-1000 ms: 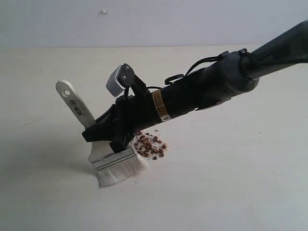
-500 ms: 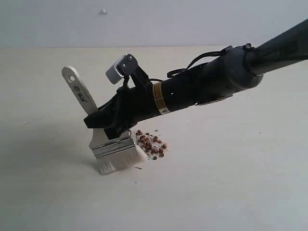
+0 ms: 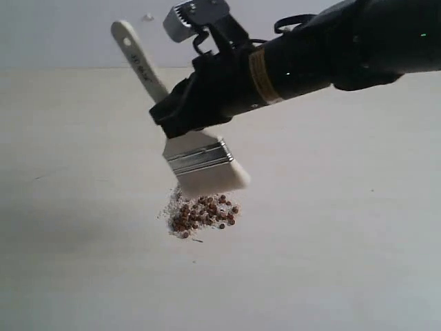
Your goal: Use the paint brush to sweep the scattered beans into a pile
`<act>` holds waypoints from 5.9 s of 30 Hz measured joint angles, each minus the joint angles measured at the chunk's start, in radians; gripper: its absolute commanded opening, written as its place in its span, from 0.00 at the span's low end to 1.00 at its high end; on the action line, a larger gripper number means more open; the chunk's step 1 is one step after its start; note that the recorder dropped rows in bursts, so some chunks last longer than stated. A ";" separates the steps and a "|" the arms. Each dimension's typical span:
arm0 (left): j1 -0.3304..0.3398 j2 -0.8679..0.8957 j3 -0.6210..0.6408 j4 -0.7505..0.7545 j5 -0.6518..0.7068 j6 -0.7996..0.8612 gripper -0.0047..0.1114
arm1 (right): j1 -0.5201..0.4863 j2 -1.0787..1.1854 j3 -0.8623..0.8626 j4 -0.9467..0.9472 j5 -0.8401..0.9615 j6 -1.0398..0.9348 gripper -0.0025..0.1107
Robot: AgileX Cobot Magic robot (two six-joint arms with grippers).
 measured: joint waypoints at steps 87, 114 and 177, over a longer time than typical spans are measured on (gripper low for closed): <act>0.000 0.000 0.000 0.000 0.002 0.000 0.04 | 0.431 0.311 0.042 -0.008 1.346 0.421 0.02; 0.000 0.000 0.000 0.000 0.002 0.000 0.04 | 0.500 0.177 0.027 0.085 1.476 0.240 0.02; 0.000 0.000 0.000 0.000 0.004 0.000 0.04 | -0.197 0.185 0.025 2.221 0.949 -1.687 0.46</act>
